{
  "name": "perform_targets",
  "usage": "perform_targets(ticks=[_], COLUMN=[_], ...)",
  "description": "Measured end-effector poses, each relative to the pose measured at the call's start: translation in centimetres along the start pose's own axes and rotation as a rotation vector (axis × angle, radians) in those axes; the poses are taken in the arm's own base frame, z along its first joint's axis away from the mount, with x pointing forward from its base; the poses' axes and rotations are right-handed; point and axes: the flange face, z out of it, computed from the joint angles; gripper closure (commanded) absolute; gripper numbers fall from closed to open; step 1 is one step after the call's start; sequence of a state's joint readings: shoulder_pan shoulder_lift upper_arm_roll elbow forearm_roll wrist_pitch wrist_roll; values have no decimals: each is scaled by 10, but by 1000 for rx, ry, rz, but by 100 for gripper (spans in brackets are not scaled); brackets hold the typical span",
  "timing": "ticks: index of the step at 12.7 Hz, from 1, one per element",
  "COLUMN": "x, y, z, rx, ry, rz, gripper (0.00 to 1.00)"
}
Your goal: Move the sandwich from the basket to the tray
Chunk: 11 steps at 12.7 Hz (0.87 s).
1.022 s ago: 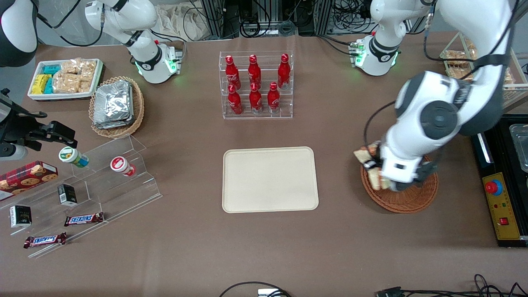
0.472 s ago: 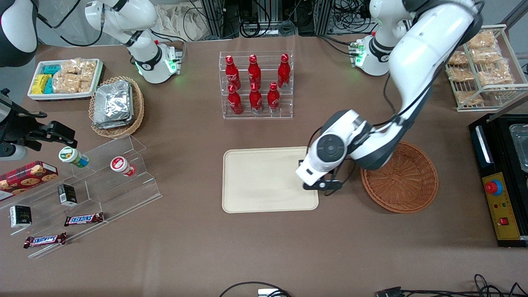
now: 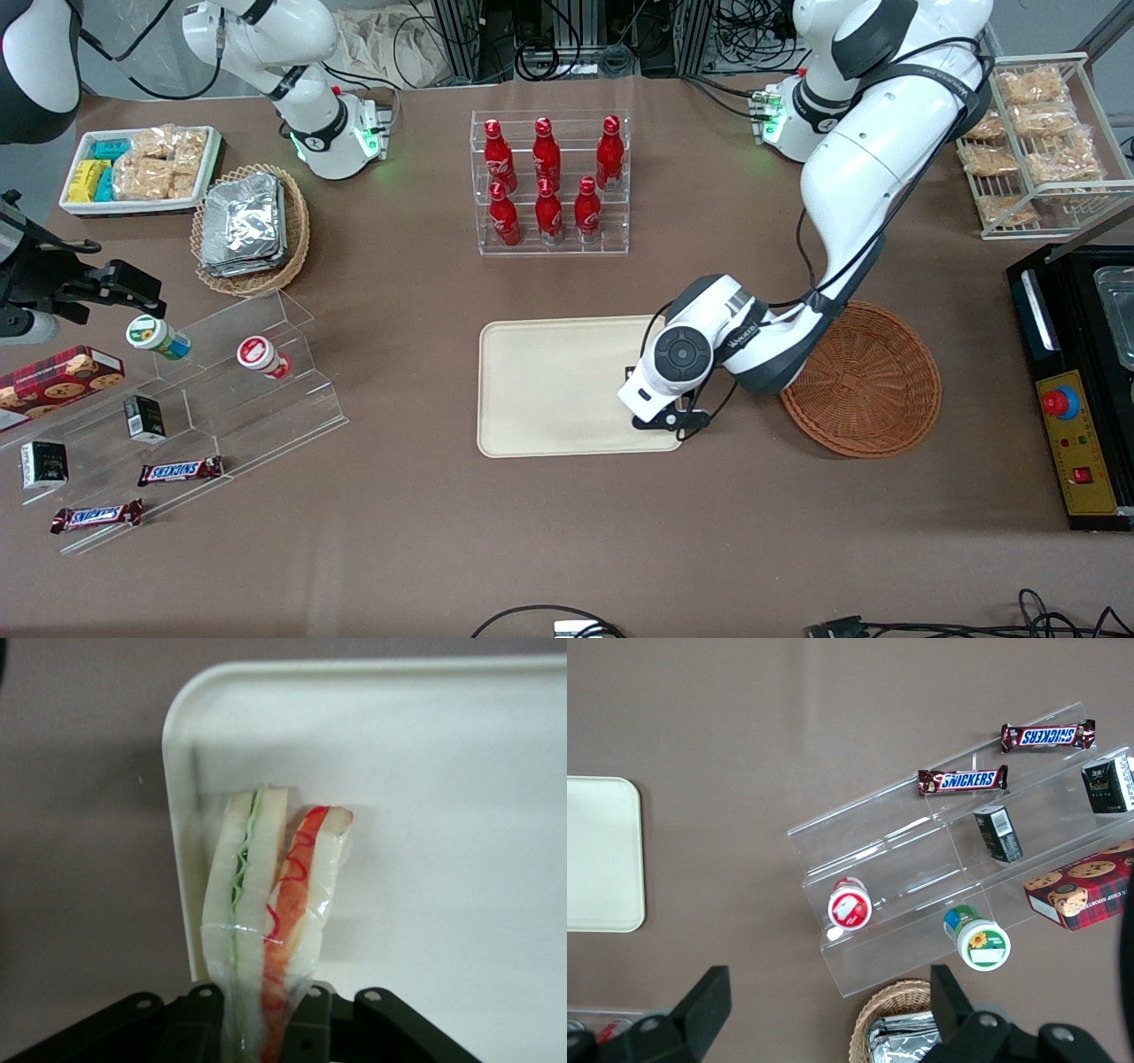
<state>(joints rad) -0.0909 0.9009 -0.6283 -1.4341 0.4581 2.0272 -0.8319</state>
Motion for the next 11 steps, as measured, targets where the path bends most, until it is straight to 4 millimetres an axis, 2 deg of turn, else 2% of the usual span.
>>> perform_targets(ticks=[4, 6, 9, 11], x=[9, 17, 13, 11], y=[5, -4, -41, -79], z=[-16, -40, -90, -126], rx=[-49, -51, 72, 73], ry=[55, 84, 53, 69], rz=[-46, -69, -111, -148], gripper=[0, 0, 0, 0])
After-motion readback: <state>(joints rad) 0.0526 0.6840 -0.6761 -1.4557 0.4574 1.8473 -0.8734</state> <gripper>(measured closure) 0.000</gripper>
